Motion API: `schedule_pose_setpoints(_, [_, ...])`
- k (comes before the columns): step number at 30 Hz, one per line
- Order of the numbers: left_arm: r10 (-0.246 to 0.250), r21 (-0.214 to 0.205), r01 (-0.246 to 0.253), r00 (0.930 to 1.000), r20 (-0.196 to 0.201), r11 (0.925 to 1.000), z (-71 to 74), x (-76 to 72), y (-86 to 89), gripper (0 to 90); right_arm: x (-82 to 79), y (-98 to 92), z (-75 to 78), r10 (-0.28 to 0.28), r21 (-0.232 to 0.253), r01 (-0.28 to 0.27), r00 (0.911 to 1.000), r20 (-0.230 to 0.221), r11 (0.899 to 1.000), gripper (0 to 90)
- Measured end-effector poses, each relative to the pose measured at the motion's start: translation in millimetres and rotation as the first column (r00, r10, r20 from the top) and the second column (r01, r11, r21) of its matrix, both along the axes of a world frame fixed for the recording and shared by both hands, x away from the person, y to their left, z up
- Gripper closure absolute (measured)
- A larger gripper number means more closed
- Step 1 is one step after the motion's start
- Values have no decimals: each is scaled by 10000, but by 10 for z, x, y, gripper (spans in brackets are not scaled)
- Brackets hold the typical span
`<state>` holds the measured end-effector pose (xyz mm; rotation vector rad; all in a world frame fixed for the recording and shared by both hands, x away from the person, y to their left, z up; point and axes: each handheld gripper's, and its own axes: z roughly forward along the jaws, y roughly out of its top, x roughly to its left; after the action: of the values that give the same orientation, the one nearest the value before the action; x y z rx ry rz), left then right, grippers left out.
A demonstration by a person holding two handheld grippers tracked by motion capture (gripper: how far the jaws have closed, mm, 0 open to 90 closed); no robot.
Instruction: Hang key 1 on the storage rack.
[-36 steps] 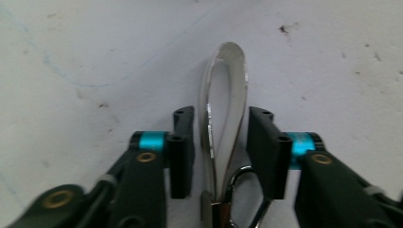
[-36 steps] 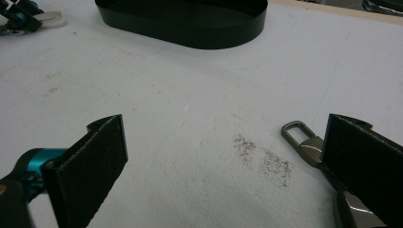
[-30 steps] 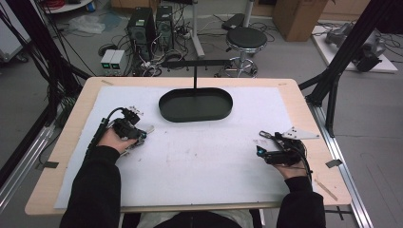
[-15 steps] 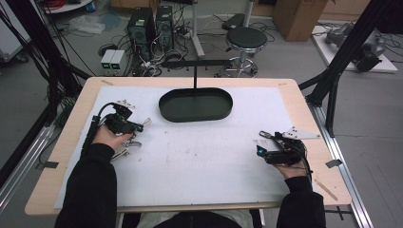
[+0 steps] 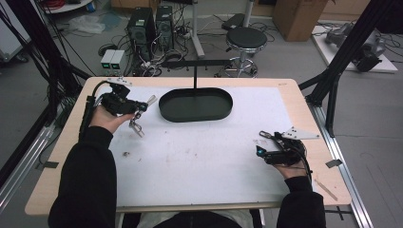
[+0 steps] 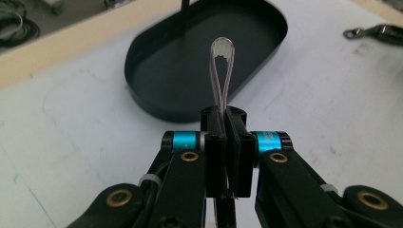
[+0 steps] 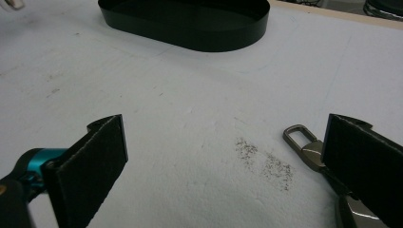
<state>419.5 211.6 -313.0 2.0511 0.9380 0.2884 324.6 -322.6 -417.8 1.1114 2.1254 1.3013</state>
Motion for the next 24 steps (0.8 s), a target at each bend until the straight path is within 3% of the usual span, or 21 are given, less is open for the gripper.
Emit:
schedule_pose_setpoints(9, [-138,-552,164,9988,471,9983,292,116,-103,866,8,-13,-2,-3,88,3,10000,25,10000,8])
schedule_pose_setpoints(19, [-51,-922,106,9982,592,9957,345,308,-231,866,31,-22,-7,17,208,-16,10000,-44,9998,8])
schedule_pose_setpoints(24, [28,-913,30,9980,631,9958,366,416,-315,866,46,-30,-11,21,276,-19,10000,-88,9996,8])
